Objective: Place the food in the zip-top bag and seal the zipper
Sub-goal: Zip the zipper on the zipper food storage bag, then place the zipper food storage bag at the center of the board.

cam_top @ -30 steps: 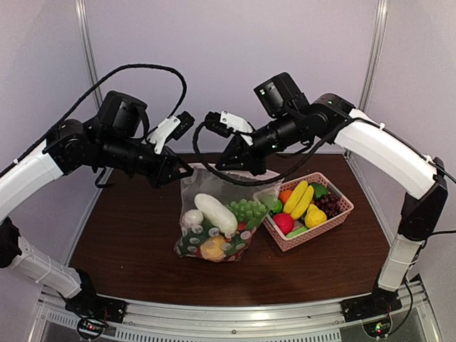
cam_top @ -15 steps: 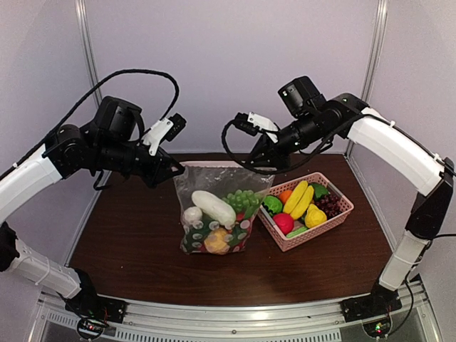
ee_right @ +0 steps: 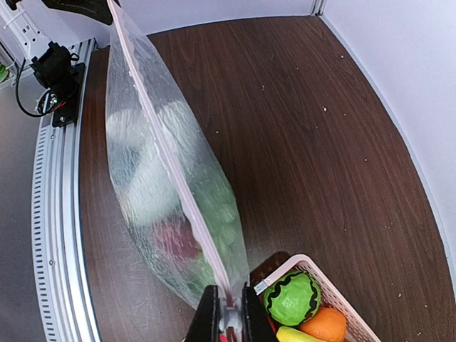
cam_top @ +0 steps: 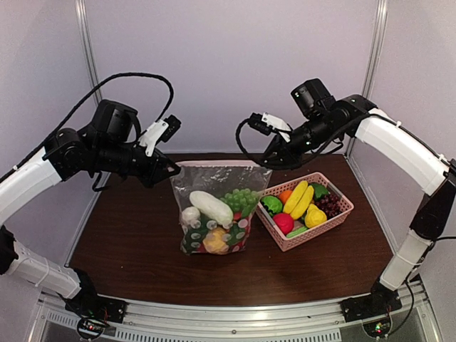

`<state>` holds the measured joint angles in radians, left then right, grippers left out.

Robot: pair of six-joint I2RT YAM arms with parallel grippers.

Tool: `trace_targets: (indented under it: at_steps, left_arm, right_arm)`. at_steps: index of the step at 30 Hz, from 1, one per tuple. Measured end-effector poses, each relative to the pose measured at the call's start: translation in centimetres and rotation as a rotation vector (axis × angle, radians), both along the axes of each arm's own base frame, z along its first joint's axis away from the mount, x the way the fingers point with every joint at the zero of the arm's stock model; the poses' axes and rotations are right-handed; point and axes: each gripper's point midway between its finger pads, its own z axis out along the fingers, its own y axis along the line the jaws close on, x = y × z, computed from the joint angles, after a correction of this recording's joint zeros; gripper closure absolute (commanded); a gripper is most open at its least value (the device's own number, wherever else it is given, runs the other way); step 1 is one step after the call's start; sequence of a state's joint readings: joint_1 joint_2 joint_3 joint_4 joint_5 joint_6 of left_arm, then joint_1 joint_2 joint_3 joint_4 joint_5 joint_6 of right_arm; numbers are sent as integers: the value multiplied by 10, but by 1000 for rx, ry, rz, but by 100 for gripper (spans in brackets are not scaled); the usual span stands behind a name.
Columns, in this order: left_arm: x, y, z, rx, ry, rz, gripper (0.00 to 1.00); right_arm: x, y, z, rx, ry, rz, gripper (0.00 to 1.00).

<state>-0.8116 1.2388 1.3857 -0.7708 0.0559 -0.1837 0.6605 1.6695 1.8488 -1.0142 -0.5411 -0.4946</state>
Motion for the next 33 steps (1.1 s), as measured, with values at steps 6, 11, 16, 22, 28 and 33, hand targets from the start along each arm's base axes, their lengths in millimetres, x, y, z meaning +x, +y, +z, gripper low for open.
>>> trace_targets:
  at_steps: [6,11,16,22,28,33]
  left_arm:
    - [7,3,-1,3,-7,11,100]
    - [48,28,-7,20,-12,112,100]
    - [87,52,3,-6,-79,196,100]
    - [96,51,13,-39,-118,188,100]
    - [68,49,-29,-66,0,129,94]
    - [15,51,-82,-103,207,53,59]
  right_arm:
    - [10,4,8,6,8,-5,100]
    - [42,22,17,20,-35,-13,100]
    - [69,41,11,34,-57,-13,100]
    - [91,46,23,74,-113,-47,100]
    - [62,46,0,62,-68,12,100]
    - [-17,50,-73,-60,82,170,74]
